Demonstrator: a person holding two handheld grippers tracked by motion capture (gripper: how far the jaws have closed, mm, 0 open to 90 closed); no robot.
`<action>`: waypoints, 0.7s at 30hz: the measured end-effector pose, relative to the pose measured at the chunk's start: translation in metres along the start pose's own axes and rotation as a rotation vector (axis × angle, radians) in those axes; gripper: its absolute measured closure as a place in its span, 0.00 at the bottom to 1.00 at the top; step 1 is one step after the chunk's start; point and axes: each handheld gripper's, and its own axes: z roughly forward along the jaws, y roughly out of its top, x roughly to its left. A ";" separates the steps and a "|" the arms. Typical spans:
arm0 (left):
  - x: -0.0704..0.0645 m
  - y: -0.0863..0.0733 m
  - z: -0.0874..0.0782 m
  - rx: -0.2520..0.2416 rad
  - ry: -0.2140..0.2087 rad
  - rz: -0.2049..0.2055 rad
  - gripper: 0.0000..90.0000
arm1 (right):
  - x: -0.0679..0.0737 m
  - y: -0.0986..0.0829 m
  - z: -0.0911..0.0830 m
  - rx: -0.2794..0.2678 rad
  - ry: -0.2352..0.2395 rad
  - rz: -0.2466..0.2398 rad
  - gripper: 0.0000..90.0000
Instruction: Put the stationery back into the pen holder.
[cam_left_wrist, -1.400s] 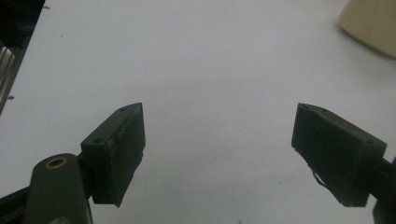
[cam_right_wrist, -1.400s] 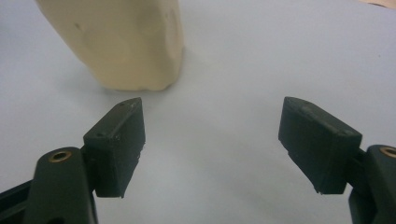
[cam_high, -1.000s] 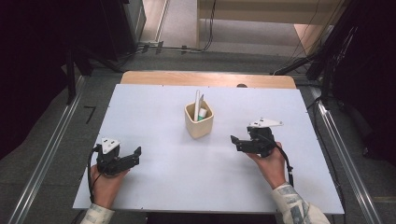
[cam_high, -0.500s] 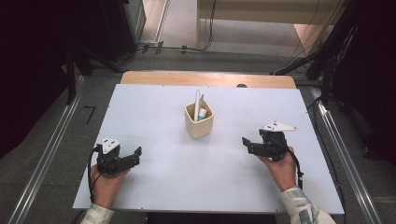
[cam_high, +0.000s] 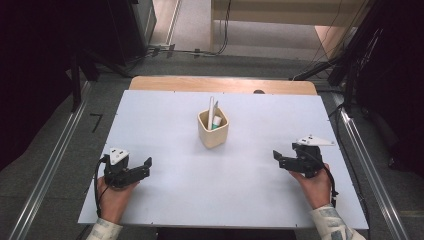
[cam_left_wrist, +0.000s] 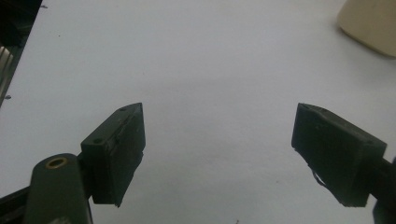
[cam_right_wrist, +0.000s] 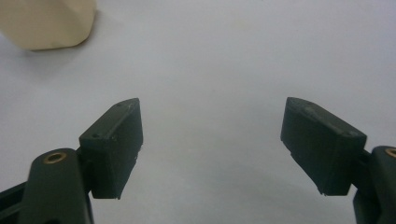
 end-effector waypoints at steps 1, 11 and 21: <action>0.000 0.000 0.000 0.001 0.000 0.002 0.20 | -0.002 -0.001 -0.001 0.000 -0.001 0.003 0.21; 0.000 0.000 -0.001 0.000 -0.003 0.002 0.20 | -0.015 -0.012 -0.012 0.001 -0.036 0.017 0.22; -0.001 0.000 0.000 -0.004 -0.001 0.000 0.20 | -0.028 -0.021 -0.022 0.007 -0.069 0.047 0.22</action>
